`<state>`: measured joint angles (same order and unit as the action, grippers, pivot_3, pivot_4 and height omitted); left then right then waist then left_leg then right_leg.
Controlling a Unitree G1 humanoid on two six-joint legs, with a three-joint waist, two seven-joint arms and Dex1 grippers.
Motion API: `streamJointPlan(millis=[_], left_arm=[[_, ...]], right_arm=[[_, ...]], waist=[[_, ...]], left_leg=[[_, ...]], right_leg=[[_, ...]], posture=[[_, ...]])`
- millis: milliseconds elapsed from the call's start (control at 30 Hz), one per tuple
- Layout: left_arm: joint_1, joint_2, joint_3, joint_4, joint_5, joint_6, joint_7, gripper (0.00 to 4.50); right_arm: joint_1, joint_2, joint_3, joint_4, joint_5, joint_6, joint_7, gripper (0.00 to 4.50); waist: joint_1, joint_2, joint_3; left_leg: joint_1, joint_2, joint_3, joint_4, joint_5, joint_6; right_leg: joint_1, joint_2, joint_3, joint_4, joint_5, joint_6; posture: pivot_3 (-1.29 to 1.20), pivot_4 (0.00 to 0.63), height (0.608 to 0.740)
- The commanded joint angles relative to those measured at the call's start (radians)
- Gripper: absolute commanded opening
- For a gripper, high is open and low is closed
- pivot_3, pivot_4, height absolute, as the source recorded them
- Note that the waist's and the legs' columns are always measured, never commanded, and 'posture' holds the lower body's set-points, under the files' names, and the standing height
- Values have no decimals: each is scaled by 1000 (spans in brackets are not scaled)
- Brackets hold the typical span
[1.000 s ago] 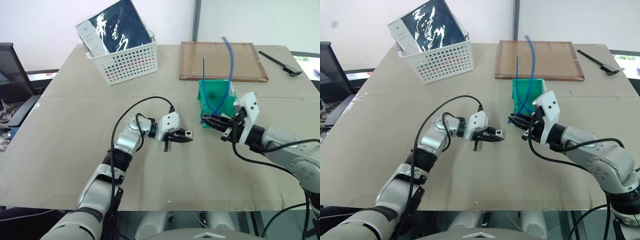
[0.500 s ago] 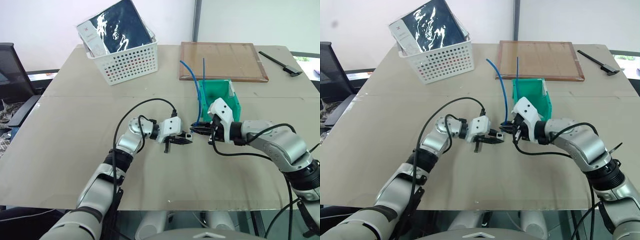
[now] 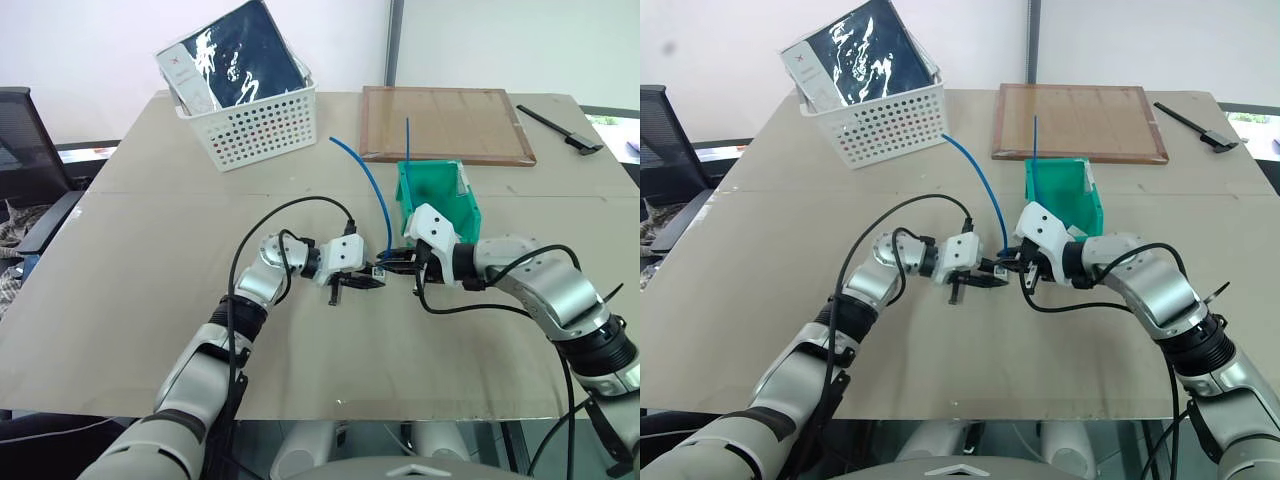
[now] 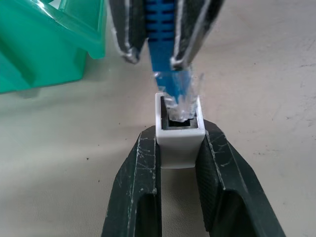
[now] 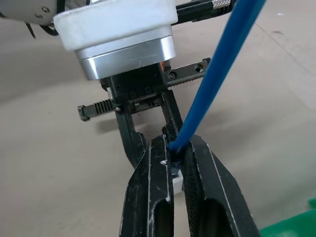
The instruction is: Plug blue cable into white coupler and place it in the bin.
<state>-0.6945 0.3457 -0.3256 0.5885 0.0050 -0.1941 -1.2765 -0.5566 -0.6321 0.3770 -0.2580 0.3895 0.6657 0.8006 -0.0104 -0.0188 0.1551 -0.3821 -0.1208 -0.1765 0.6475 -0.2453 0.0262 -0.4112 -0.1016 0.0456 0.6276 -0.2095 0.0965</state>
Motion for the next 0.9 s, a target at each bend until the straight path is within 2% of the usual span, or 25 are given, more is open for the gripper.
streamJointPlan(millis=[33, 300, 633, 900], left_arm=[[-8, -6, -19, 19, 21, 1, 6, 357], [1, -9, -17, 3, 19, 8, 10, 357], [4, -16, -19, -6, 22, 11, 17, 357], [12, -17, -20, -16, 21, 13, 14, 357]], right_arm=[[-29, -16, 43, 70, -78, -24, 57, 0], [-52, -27, 96, 82, -128, -32, 187, 0], [-68, -21, 164, 113, -238, -58, 251, 0], [-97, 8, 161, 182, -261, -55, 303, 0]], waist=[[0, 0, -1], [0, 0, -1], [1, 2, -7], [2, 2, -8]], left_leg=[[0, 0, 0, 0, 0, 0], [0, 0, -1, 0, 0, 0], [0, -1, -1, 1, 0, 0], [1, -1, -2, 1, 0, 0]], right_leg=[[0, 0, 0, 0, 0, 0], [1, 0, -1, 0, 0, 0], [1, 0, -1, 0, 0, 0], [2, 0, -1, 0, 0, 0]], posture=[[0, 150, 740], [0, 150, 740], [0, 150, 740], [0, 150, 740]])
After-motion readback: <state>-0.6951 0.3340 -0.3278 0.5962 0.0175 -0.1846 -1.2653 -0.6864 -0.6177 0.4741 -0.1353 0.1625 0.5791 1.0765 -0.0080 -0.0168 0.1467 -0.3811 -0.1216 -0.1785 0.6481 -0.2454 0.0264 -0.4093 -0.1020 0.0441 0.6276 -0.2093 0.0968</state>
